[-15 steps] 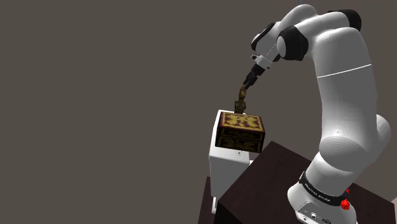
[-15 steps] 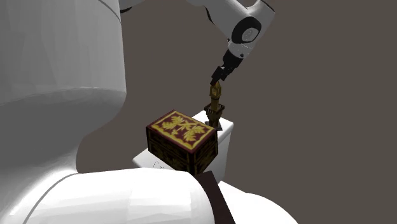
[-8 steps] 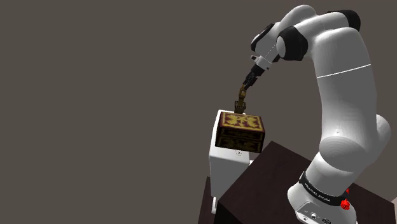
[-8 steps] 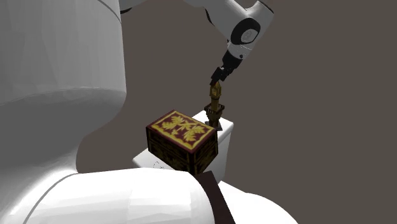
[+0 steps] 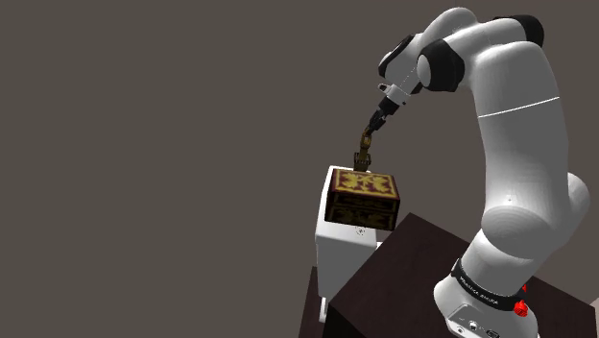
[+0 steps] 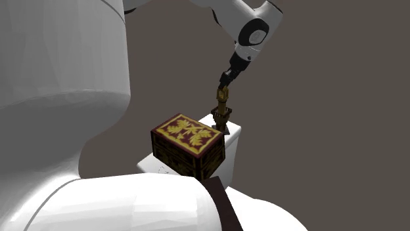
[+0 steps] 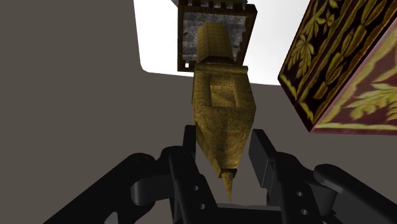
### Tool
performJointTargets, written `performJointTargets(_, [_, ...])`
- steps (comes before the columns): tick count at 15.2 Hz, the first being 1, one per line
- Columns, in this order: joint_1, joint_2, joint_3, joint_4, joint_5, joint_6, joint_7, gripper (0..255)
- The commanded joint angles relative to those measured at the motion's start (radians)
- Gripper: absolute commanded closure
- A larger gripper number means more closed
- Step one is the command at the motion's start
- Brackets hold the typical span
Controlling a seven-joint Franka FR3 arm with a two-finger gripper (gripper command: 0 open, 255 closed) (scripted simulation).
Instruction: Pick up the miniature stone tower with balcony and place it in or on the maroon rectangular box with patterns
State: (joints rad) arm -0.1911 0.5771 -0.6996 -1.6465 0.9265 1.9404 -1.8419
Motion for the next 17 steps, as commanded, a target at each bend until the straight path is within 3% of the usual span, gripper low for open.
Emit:
performJointTargets(1, [0.000,0.000,0.000,0.000,0.000,0.000,0.000,255])
performJointTargets(17, [0.015,-0.077,-0.039,0.071,-0.075,-0.104,0.093,255])
